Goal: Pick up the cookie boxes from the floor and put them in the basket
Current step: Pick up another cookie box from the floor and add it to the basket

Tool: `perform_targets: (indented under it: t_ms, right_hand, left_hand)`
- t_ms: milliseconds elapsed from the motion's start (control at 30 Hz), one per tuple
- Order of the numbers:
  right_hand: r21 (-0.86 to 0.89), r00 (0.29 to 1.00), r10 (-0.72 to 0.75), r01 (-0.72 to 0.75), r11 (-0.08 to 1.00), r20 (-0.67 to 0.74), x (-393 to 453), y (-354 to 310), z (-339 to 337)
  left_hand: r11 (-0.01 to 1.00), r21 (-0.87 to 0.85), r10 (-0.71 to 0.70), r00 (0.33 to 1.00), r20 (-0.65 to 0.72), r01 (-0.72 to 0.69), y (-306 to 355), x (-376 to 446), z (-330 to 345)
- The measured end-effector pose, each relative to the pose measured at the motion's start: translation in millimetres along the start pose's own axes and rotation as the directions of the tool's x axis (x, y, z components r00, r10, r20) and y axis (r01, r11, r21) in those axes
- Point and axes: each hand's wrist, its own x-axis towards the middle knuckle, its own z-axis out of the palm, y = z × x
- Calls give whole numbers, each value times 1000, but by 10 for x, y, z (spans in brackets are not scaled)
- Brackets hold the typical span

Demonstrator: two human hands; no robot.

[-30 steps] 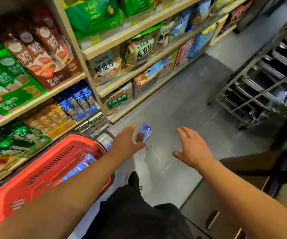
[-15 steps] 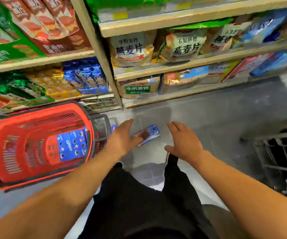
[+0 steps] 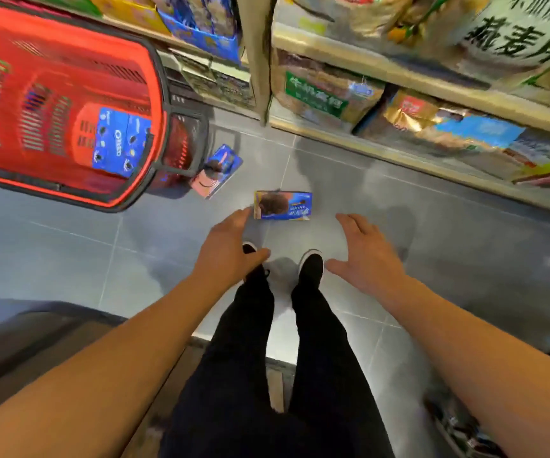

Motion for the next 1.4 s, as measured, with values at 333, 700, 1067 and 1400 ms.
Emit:
perform_targets:
  t_ms: [333,700,1067,1400]
  right_hand:
    - [87,998,-1,-4,996,56,1952,696,1497]
    - [-38,997,-30,27,999,-74,3814,1328,3180]
    - [-92,991,-120,113,989,-64,4103,1424,3412]
    - [23,982,-181,180,983,50,2289,940,1593]
  left_hand:
    - [995,7,-98,995,-32,98,-1046,1427,1613]
    - [972,230,-35,999,-22,39,-2526,2967,3231]
    - [962,271,-19,1000,-2,19,-2650,3295,3396]
    - [1000,-12,25,998,57,-24,-1267,1752,1755]
